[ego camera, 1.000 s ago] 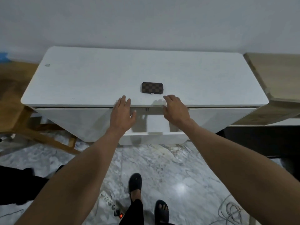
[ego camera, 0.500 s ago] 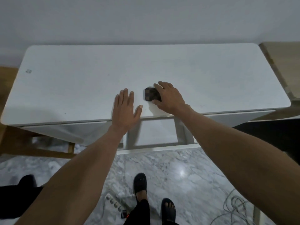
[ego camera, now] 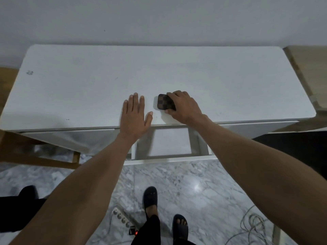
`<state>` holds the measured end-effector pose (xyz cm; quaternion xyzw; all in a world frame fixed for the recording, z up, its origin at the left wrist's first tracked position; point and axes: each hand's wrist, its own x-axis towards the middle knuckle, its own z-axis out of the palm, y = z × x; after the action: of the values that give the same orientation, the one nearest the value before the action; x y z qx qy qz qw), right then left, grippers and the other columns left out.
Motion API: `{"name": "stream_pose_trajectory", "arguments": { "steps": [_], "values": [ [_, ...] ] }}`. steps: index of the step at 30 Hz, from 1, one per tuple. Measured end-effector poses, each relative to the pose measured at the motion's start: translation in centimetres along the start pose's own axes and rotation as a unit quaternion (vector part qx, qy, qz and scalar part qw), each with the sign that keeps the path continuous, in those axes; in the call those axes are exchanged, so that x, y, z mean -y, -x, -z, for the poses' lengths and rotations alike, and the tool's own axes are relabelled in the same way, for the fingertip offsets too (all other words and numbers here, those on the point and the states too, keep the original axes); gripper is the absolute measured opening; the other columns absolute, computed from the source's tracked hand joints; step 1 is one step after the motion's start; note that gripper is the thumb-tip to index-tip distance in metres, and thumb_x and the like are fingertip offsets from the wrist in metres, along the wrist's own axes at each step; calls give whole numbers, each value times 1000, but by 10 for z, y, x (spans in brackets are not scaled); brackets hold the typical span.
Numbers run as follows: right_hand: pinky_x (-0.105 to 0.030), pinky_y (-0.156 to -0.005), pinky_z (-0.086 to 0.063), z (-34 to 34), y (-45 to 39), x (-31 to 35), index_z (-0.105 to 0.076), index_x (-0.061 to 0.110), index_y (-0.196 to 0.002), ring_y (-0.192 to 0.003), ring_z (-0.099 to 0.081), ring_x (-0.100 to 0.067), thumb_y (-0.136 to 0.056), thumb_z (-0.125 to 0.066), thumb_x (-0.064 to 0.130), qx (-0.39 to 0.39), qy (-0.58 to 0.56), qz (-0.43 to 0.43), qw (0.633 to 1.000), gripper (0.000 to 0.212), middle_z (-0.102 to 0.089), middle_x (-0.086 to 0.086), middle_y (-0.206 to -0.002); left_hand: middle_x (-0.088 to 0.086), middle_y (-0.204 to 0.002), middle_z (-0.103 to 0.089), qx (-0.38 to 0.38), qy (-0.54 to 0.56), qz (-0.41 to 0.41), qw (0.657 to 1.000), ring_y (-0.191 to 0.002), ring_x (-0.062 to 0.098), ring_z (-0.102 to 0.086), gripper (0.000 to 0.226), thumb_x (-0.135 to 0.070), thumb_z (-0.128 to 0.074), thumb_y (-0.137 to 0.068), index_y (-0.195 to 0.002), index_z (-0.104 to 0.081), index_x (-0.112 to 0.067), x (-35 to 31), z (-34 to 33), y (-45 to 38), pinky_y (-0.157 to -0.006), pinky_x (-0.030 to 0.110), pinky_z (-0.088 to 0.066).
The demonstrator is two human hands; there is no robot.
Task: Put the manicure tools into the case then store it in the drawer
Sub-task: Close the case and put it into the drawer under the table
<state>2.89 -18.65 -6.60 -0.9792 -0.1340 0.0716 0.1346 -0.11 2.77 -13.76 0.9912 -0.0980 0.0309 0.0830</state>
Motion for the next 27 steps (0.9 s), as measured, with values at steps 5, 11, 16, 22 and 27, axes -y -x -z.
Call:
{"name": "stream_pose_trajectory", "arguments": {
  "steps": [5, 11, 16, 22, 27],
  "values": [
    [-45, -86, -49, 6, 25, -2, -48, 20, -134, -116, -50, -31, -82, -68, 41, -17, -3, 7, 1000, 60, -56, -5, -128, 31, -164, -28, 11, 3, 0, 1000, -154, 47, -27, 76, -50, -18, -106, -158, -32, 4, -1, -1, 1, -127, 58, -21],
    [-45, -84, -51, -7, 74, -1, -48, 19, -136, -115, -53, -31, -81, -68, 41, -28, -2, 33, 999, 63, -57, -5, -128, 31, -165, -26, 0, 13, 14, 1000, -154, 47, -26, 77, -50, -16, -105, -158, -31, 5, -6, -6, 6, -127, 59, -18],
    [-45, -90, -51, -32, 110, -1, -48, 16, -139, -119, -53, -30, -82, -68, 46, -15, 19, 65, 998, 67, -57, -7, -132, 30, -168, -19, 1, 13, 16, 1000, -157, 45, -18, 77, -49, -16, -105, -160, -25, 4, -7, -6, 7, -129, 57, -12],
    [-47, -92, -50, -57, 116, -2, -46, 17, -140, -120, -50, -28, -82, -68, 43, 25, 31, 65, 997, 67, -54, -6, -134, 28, -167, -23, -33, 4, 13, 999, -157, 43, -22, 75, -49, -13, -107, -160, -27, 3, -6, -9, 8, -130, 55, -15],
    [-47, -86, -54, -79, 95, -9, -49, 16, -137, -118, -52, -28, -80, -70, 42, 60, 16, 30, 998, 67, -56, -6, -131, 26, -167, -28, -71, -7, 15, 997, -156, 41, -25, 70, -45, -20, -108, -159, -32, 1, -6, -13, 9, -129, 53, -18]
  ]
}}
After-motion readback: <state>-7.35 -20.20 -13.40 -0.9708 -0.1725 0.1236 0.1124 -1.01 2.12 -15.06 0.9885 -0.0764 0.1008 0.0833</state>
